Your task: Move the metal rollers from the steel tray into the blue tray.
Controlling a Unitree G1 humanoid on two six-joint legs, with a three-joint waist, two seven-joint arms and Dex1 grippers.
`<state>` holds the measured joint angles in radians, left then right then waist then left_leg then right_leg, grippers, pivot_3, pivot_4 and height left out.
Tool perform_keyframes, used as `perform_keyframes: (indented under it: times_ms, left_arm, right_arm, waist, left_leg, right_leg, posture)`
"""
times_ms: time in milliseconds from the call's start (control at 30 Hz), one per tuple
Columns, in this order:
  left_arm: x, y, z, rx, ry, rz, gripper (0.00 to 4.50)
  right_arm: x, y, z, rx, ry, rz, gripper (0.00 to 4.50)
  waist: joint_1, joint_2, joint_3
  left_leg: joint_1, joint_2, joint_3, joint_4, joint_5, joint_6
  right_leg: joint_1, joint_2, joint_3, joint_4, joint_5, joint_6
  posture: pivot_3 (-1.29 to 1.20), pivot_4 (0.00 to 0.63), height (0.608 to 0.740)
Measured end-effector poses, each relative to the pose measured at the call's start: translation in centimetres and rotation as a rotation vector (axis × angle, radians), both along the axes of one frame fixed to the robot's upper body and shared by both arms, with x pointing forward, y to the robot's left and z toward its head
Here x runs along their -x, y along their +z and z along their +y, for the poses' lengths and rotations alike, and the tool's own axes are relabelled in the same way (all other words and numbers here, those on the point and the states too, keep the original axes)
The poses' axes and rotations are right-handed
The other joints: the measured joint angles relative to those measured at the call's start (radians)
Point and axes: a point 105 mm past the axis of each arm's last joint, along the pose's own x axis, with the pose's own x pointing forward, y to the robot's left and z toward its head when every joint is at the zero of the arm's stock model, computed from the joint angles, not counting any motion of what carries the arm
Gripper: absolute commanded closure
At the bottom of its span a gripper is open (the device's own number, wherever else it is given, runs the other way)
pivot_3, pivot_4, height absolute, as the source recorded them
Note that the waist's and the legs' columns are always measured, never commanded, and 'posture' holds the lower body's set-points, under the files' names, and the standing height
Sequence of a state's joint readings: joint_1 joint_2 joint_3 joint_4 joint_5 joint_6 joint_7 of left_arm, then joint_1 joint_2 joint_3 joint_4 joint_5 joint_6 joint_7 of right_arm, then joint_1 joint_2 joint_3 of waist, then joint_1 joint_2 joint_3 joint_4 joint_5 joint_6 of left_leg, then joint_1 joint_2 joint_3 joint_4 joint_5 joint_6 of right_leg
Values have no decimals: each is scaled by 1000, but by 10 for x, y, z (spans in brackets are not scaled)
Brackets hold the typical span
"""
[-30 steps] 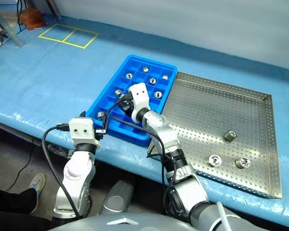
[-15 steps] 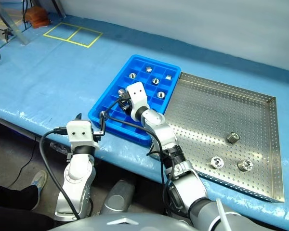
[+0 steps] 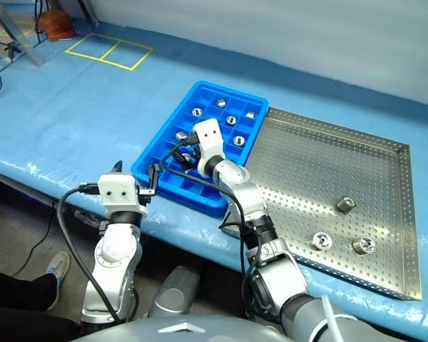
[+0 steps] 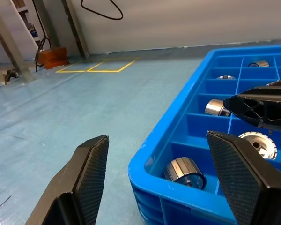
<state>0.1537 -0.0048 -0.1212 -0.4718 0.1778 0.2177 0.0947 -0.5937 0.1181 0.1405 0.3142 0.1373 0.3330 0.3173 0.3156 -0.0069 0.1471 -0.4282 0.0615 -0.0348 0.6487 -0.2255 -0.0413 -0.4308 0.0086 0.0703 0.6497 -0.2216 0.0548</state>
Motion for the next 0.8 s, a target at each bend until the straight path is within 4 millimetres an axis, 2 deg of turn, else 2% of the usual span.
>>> perform_keyframes:
  times_ms: [133, 267, 433, 633, 800]
  left_arm:
    - [-8, 6, -10, -9, -79, -30, 817]
    - [-17, 7, -17, -17, -134, -34, 817]
    - [-30, 10, -38, -16, -261, -42, 817]
    - [-40, -1, -69, -88, -441, 21, 817]
    - [-44, -11, -88, -122, -540, 71, 817]
  right_arm:
    - [0, 3, -20, -6, -28, -26, 43]
    - [0, 7, -41, -14, -76, -52, 43]
    - [4, 12, -77, 0, -171, -93, 43]
    - [5, 2, -124, 83, -348, -63, 43]
    - [15, -10, -143, 133, -407, -10, 43]
  waist:
    - [-22, 0, 0]
    - [-73, 0, 0]
    - [-169, 0, 0]
    - [-290, 1, -1]
    - [-360, 1, -1]
  left_leg:
    - [0, 0, 0, 0, 0, 0]
    - [0, 0, 0, 0, 0, 0]
    - [1, -1, 0, 1, 0, 1]
    - [3, -1, 0, 1, 1, 2]
    - [9, -1, 4, 1, 1, 2]
  right_leg:
    - [0, 0, 0, 0, 0, 0]
    - [1, 0, 0, 0, 1, 0]
    - [3, 0, 2, -1, 4, -3]
    - [3, 0, 4, 3, 4, -4]
    - [3, 0, 10, 11, 0, -1]
  posture:
    - [255, 150, 740]
    - [171, 150, 740]
    - [62, 150, 740]
    - [-49, 150, 740]
    - [-126, 150, 740]
